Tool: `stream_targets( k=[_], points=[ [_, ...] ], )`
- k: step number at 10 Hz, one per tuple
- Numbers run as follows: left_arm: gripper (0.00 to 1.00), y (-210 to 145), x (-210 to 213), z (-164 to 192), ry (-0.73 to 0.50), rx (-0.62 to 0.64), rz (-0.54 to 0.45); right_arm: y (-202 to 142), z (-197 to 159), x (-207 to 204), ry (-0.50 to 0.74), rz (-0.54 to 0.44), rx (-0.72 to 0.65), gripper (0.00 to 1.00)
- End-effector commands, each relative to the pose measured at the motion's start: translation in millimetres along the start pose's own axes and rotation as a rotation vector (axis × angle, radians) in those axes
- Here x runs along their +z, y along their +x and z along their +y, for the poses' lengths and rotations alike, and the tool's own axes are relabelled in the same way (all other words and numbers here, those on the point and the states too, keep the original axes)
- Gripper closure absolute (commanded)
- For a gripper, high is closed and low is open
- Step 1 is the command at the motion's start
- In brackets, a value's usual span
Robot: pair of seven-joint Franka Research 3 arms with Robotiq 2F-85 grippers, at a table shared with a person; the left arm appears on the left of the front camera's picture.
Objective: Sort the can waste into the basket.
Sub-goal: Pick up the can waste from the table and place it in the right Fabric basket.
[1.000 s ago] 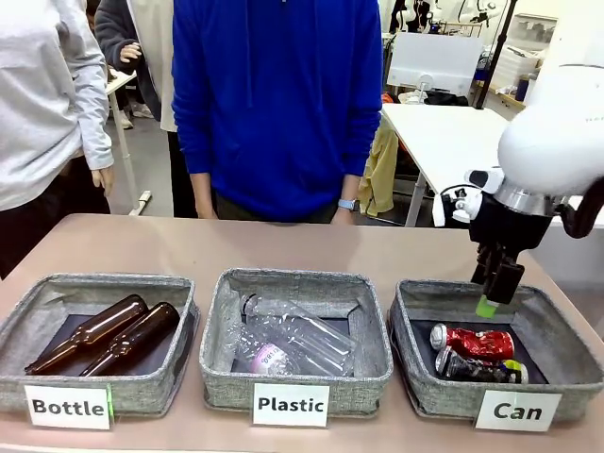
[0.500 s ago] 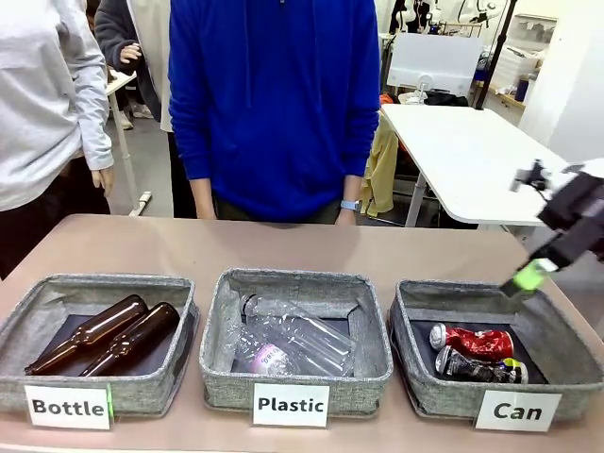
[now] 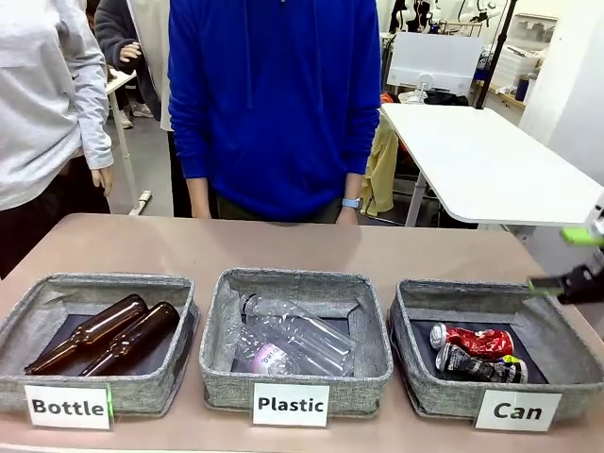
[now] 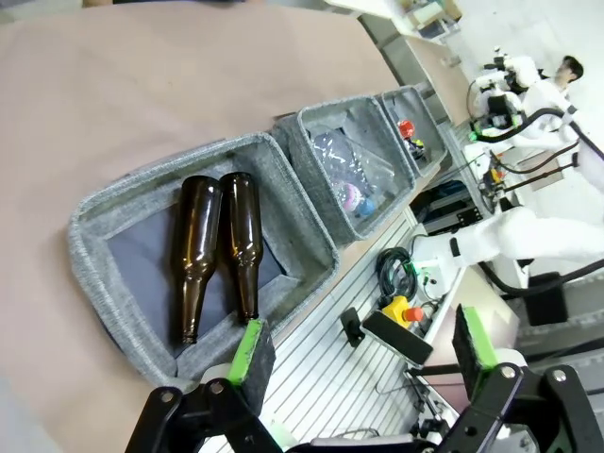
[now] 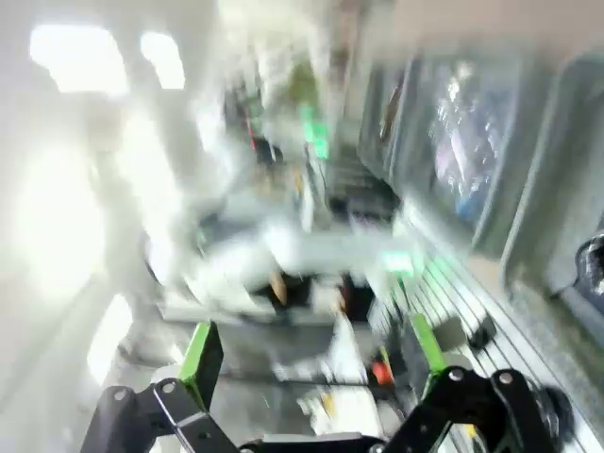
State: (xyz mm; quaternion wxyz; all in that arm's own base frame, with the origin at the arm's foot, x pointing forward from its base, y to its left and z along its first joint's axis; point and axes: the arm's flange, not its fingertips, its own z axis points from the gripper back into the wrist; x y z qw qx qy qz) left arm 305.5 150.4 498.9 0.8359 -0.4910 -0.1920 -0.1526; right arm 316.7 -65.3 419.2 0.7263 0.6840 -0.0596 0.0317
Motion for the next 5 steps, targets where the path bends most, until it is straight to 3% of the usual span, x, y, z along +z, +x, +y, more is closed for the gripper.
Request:
stream_targets(
  k=[1, 5],
  points=[
    [0.02, -1.8, -0.8, 0.2, 0.001, -0.011, 0.000, -11.0, 0.4, -9.4, -0.037, 0.142, 0.084, 0.00],
    [0.02, -1.8, -0.8, 0.2, 0.001, -0.011, 0.000, -11.0, 0.4, -9.4, -0.037, 0.142, 0.084, 0.00]
  ],
)
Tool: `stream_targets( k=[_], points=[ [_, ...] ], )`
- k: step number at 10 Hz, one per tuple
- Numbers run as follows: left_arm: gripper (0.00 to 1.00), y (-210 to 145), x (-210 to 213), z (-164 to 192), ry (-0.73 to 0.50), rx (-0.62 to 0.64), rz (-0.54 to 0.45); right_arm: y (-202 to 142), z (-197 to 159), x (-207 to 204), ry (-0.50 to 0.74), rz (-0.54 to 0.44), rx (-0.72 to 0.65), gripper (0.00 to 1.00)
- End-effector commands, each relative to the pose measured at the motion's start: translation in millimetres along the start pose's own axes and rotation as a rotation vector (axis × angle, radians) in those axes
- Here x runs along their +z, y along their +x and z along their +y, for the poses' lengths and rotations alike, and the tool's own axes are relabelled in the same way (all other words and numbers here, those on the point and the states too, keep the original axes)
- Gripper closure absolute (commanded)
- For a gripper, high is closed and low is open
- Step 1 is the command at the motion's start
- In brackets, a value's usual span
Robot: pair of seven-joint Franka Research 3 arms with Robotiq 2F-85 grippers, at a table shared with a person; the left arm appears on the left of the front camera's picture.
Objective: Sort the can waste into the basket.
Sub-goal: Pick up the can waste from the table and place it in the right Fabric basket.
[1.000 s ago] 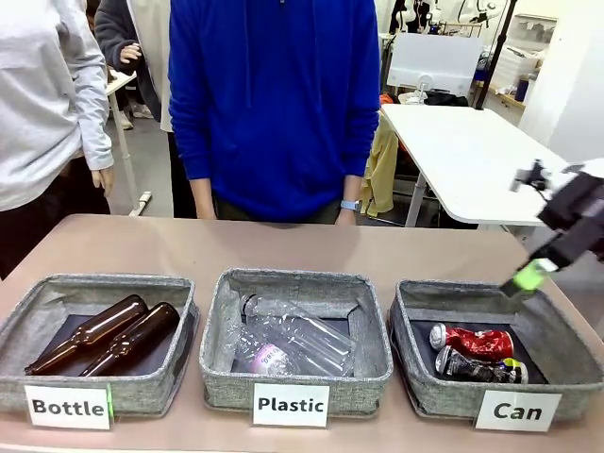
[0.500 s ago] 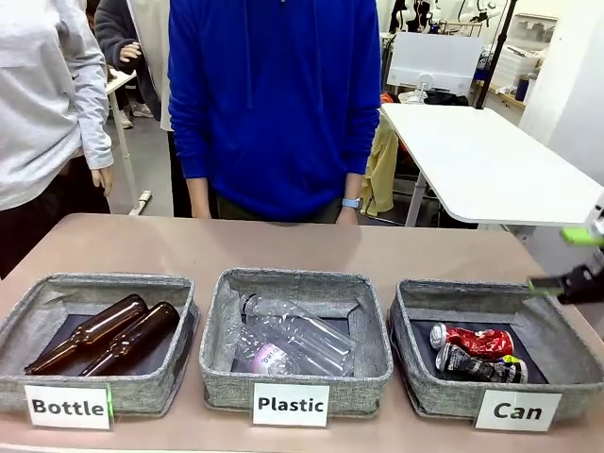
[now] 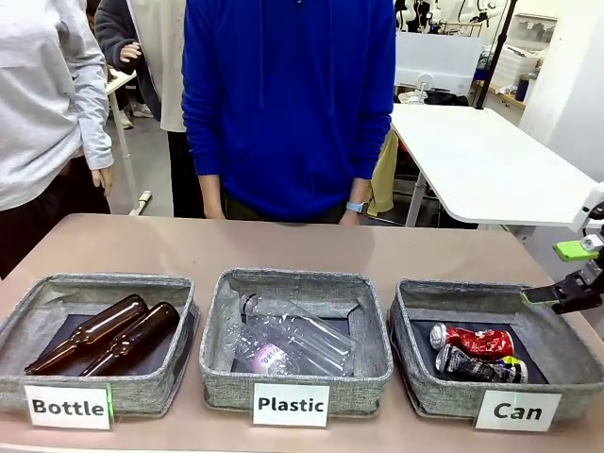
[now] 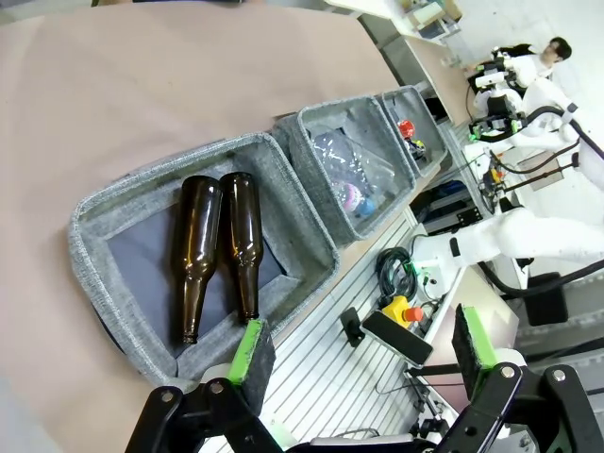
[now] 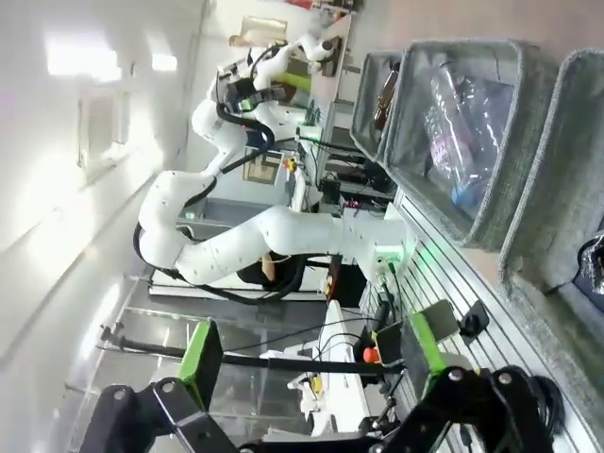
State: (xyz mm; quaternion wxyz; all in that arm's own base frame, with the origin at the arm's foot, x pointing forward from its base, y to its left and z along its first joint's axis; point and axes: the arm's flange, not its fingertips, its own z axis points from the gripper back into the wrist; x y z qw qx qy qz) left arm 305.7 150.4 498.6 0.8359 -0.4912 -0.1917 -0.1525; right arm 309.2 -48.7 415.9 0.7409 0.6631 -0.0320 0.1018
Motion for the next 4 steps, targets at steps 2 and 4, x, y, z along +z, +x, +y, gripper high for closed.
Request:
stream_targets(
  k=[2, 4],
  points=[
    [0.02, -1.8, -0.7, -0.1, 0.002, -0.012, -0.001, -3.4, 1.6, 6.8, 0.002, 0.003, 0.019, 0.00],
    [0.02, -1.8, -0.7, -0.1, 0.002, -0.012, -0.001, -3.4, 1.6, 6.8, 0.002, 0.003, 0.019, 0.00]
  ],
)
